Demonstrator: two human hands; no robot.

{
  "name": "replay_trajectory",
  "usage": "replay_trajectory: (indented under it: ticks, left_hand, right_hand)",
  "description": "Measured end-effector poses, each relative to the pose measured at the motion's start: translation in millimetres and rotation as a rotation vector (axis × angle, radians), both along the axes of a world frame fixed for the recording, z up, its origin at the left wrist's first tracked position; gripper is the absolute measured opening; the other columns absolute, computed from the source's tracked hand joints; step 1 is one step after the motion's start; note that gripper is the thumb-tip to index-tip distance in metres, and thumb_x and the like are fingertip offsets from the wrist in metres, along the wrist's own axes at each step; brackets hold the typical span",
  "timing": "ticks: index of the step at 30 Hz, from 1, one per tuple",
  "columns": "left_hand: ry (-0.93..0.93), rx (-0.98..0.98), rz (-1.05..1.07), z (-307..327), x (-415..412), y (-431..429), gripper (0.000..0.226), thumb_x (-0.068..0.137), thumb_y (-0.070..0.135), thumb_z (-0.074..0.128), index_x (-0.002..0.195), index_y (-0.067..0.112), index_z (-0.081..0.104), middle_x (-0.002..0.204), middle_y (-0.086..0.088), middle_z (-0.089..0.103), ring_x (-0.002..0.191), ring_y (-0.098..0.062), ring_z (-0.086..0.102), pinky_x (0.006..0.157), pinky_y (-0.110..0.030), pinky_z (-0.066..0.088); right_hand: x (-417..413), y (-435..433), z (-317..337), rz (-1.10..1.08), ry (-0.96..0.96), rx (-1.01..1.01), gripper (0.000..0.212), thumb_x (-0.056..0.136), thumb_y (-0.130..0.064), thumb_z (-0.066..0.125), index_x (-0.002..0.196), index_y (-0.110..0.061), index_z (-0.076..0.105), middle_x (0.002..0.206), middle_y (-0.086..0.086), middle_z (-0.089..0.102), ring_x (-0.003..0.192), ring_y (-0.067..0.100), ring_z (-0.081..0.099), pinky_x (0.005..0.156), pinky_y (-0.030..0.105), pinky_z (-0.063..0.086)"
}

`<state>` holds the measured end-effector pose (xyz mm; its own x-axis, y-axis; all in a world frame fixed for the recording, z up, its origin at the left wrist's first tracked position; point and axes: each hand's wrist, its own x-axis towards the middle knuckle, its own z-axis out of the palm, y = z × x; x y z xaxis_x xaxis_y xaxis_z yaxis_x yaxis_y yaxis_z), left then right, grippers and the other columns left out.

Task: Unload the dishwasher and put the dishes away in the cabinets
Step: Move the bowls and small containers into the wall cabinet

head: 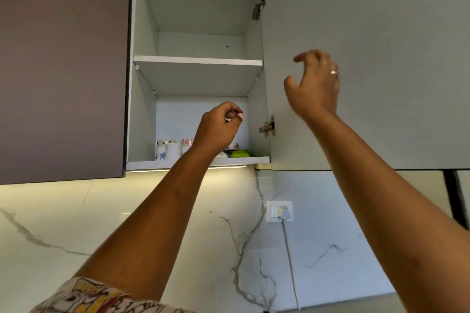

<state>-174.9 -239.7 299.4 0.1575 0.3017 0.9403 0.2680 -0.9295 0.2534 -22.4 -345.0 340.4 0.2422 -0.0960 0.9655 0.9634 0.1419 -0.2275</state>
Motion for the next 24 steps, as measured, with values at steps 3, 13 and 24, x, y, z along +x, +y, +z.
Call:
replay_trajectory:
  ticks: [3,13,24]
  left_hand:
    - [0.026,-0.003,-0.078,-12,-2,-54,0.018,0.094,0.023,0.054,0.106,0.012,0.062,0.094,0.001,0.06,0.088,-0.013,0.056,0.077,-0.022,0.046]
    - [0.122,-0.052,-0.209,-3,23,-187,0.019,0.093,0.023,0.054,0.105,0.012,0.063,0.096,0.005,0.058,0.092,-0.014,0.055,0.08,-0.026,0.047]
    - [0.18,-0.203,-0.21,-40,104,-244,0.04,0.098,0.034,0.043,0.136,0.021,0.042,0.14,-0.007,0.044,0.126,-0.025,0.044,0.096,-0.03,0.039]
  right_hand:
    - [5,-65,-7,-0.207,0.077,0.04,0.047,0.08,-0.02,0.052,0.127,-0.019,0.049,0.146,0.005,0.034,0.142,0.025,0.021,0.118,0.044,0.004]
    - [47,-167,-46,-0.157,0.45,-0.119,0.079,0.086,-0.017,0.054,0.15,-0.019,0.009,0.151,0.01,0.026,0.127,0.04,0.04,0.099,0.047,0.039]
    - [56,-193,-91,0.062,0.385,-0.21,0.046,0.094,-0.023,0.055,0.135,-0.008,0.038,0.128,0.017,0.057,0.115,0.036,0.056,0.095,0.038,0.046]
